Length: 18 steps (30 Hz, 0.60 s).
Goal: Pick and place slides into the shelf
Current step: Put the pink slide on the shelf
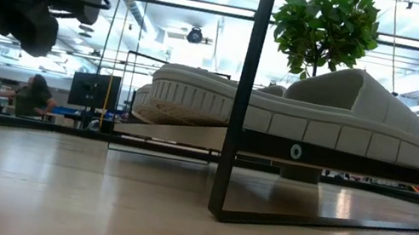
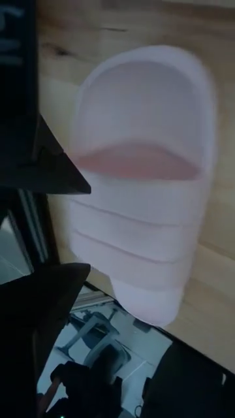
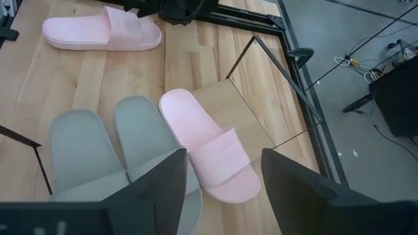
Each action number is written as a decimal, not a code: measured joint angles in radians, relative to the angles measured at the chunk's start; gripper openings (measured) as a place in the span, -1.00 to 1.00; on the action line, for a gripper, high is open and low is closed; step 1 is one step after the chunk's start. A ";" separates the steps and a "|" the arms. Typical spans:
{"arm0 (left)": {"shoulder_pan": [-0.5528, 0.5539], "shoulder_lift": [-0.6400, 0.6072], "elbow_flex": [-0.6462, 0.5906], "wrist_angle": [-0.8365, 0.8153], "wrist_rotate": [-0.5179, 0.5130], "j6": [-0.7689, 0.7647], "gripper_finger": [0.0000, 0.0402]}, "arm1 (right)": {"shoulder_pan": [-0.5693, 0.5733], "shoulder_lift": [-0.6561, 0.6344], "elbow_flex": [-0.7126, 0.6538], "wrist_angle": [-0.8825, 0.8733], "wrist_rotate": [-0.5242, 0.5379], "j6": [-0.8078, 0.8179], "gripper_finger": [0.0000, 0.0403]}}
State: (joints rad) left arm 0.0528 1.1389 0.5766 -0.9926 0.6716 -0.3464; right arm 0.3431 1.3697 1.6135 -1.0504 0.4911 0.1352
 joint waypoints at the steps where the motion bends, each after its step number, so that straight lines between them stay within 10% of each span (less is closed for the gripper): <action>1: -0.010 0.000 0.000 -0.011 -0.001 -0.015 -0.06 | 0.000 0.000 0.000 0.000 0.000 0.000 0.01; 18: -0.315 -0.008 0.300 -0.044 -0.311 -0.443 -0.20 | 0.000 0.000 0.000 0.001 0.000 -0.005 0.01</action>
State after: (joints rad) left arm -0.2626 1.1313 0.8767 -1.0363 0.3608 -0.7898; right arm 0.3431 1.3697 1.6135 -1.0496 0.4911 0.1302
